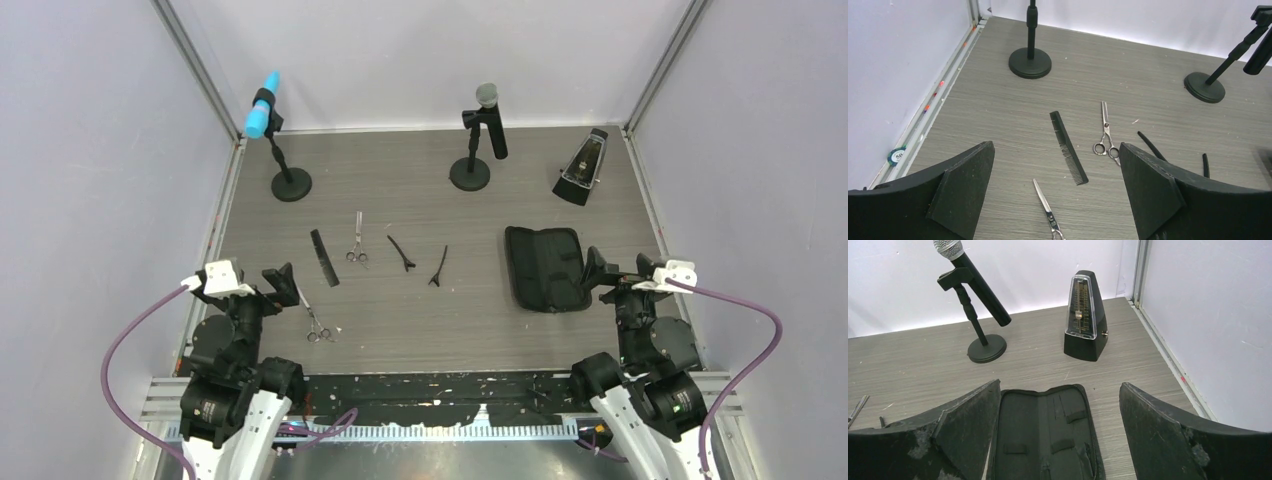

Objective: Sort the hair-cutting tools
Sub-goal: Move the hairdressing tool bag to the center of the board.

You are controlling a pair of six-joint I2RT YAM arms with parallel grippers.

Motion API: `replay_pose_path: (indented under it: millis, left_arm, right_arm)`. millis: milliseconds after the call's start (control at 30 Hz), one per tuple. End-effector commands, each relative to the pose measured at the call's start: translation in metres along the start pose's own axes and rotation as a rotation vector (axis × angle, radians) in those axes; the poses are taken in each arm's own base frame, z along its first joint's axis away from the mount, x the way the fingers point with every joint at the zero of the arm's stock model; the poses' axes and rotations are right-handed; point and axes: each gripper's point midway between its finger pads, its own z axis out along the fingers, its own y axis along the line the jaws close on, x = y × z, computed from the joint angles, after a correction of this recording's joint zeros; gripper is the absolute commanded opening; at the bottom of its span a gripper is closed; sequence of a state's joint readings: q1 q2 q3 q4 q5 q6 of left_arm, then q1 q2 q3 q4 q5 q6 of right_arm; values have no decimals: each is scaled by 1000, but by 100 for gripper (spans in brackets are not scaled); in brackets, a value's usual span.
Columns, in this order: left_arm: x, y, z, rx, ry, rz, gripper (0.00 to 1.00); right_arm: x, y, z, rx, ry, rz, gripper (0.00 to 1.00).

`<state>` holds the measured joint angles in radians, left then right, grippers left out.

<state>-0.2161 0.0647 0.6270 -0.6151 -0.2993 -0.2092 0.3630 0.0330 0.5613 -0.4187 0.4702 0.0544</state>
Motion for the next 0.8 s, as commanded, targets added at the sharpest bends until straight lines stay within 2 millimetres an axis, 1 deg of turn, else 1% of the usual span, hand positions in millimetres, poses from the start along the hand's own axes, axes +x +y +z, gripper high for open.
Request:
replay_pose_path:
  millis: [0,67,133,167,200,233,267,300,333,367,400,433,467,500,533,567,600,633,667,700,767]
  left_arm:
    - [-18,2,1,-20,-77,-29,100]
    - [-17,2,1,-20,-72,-28,100]
    - [-15,1,2,-15,-68,-26,100]
    - [-16,1,2,-14,-69,-27,100]
    - [-15,1,2,-15,-68,-25,100]
    - [-15,1,1,-14,-68,-24,100]
    - [-14,2,2,-14,-66,-22,100]
    - [-14,1,1,-13,-64,-21,100]
    - [-13,1,1,-11,-63,-20,100]
    - [-12,1,0,-9,-62,-20,100]
    - [-11,1,0,-7,-59,-19,100]
    - [-11,2,-1,-9,-61,-20,100]
    - [-11,2,-1,-11,-60,-19,100]
    - [-10,3,-1,-13,-59,-19,100]
    - [-10,3,-1,-15,-59,-19,100]
    - [-10,3,-1,-15,-58,-19,100]
    - [-10,3,-1,-14,-59,-19,100]
    - [-10,3,-1,-12,-59,-19,100]
    - [-10,3,-1,-12,-58,-19,100]
    - [-10,3,-1,-12,-60,-19,100]
    - [-9,3,-2,-11,-59,-18,100]
  right_arm:
    - [-8,5,2,-18,-4,3,95]
    - [-5,11,6,-40,23,-3,95]
    - [3,23,12,-88,83,-24,95]
    - [3,29,12,-114,97,-21,95]
    - [11,33,16,-119,141,-24,95]
    - [11,36,17,-128,153,-18,95]
    - [20,39,21,-127,200,-21,96]
    - [21,42,23,-132,219,-20,95]
    - [31,44,27,-128,269,-25,95]
    - [32,47,29,-132,288,-23,95]
    - [42,51,34,-126,344,-25,95]
    - [47,55,36,-135,374,-24,95]
    - [58,59,41,-129,438,-28,95]
    - [64,62,43,-130,474,-29,95]
    - [75,65,49,-111,540,-24,95]
    - [80,68,52,-86,568,11,95]
    - [88,71,60,-56,615,19,95]
    - [103,73,65,-21,675,37,95]
    - [108,83,66,-60,724,32,95]
    - [114,86,66,-73,753,22,95]
    - [139,91,70,-50,850,25,95]
